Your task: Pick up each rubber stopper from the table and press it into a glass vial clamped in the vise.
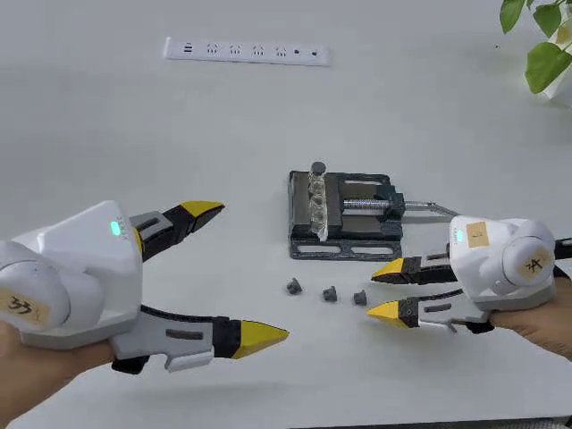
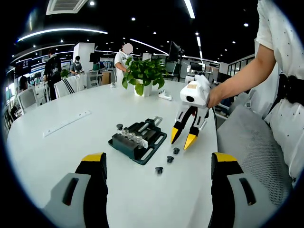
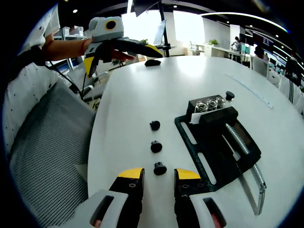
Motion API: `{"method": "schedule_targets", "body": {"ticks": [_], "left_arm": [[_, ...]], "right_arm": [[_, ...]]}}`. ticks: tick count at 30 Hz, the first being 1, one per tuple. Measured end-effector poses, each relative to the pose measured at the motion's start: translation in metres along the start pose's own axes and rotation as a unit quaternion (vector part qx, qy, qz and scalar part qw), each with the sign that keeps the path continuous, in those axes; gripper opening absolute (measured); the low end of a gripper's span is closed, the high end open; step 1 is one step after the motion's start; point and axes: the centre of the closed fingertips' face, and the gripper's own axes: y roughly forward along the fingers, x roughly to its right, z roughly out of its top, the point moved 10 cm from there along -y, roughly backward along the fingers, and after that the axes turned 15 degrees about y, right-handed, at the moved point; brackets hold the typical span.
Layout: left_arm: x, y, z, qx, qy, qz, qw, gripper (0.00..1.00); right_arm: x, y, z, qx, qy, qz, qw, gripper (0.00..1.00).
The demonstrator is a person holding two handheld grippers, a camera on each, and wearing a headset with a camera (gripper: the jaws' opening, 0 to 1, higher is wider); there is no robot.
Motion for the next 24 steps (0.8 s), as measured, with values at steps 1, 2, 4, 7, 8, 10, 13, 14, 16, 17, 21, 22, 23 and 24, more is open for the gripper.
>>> {"method": "schedule_targets", "body": {"ticks": [1, 2, 4, 7, 8, 10, 13, 14, 16, 17, 21, 22, 23, 24], "left_arm": [[-0.0001, 0.0001, 0.0002, 0.0, 0.0, 0.0, 1.0, 0.9], [-0.0002, 0.0002, 0.0003, 0.001, 0.0, 0.001, 1.0, 0.9], [-0.0002, 0.0006, 0.0004, 0.0, -0.001, 0.0, 1.0, 0.9], [-0.0002, 0.001, 0.0004, -0.001, -0.001, 0.0, 1.0, 0.9], [-0.0002, 0.0011, 0.0007, 0.0, -0.001, 0.0, 1.0, 0.9], [-0.0004, 0.0012, 0.001, 0.0, -0.001, 0.0, 1.0, 0.9], [-0.0008, 0.0011, 0.0005, -0.001, -0.002, 0.001, 1.0, 0.89], [-0.0008, 0.0013, 0.0004, -0.001, -0.002, 0.0, 1.0, 0.89], [-0.0002, 0.0018, 0.0005, -0.002, -0.002, -0.001, 1.0, 0.89], [-0.0001, 0.002, 0.0007, -0.001, -0.002, -0.001, 1.0, 0.89], [0.0001, 0.0029, 0.0008, -0.001, -0.003, -0.001, 1.0, 0.89], [0.0001, 0.003, 0.0008, -0.001, -0.003, -0.001, 1.0, 0.89], [0.0001, 0.0032, 0.0009, -0.001, -0.003, -0.002, 1.0, 0.89], [0.0001, 0.0034, 0.001, 0.0, -0.003, -0.001, 1.0, 0.89]], "right_arm": [[0.0013, 0.0015, -0.0009, -0.002, -0.003, 0.0, 1.0, 0.2], [0.0015, 0.0026, -0.0011, -0.004, -0.003, 0.0, 1.0, 0.19], [0.0011, 0.0045, -0.0012, -0.006, -0.003, 0.004, 1.0, 0.19], [0.0021, 0.0061, -0.0013, -0.007, -0.005, 0.006, 0.9999, 0.17], [0.0022, 0.0063, -0.0013, -0.008, -0.006, 0.006, 0.9999, 0.16], [0.0026, 0.0066, -0.0008, -0.008, -0.008, 0.008, 0.9999, 0.14], [0.0026, 0.0066, -0.0003, -0.008, -0.011, 0.008, 0.9999, 0.13], [0.0027, 0.0066, -0.0002, -0.008, -0.011, 0.008, 0.9999, 0.13], [0.0032, 0.0066, -0.0003, -0.008, -0.013, 0.008, 0.9999, 0.12], [0.0034, 0.0068, -0.0005, -0.008, -0.012, 0.008, 0.9999, 0.12], [0.0032, 0.0076, -0.0004, -0.009, -0.015, 0.008, 0.9998, 0.1], [0.0032, 0.0076, -0.0004, -0.01, -0.016, 0.008, 0.9998, 0.09], [0.0034, 0.0074, -0.0003, -0.01, -0.017, 0.006, 0.9998, 0.08], [0.0035, 0.0072, 0.0, -0.01, -0.016, 0.006, 0.9998, 0.08]]}}
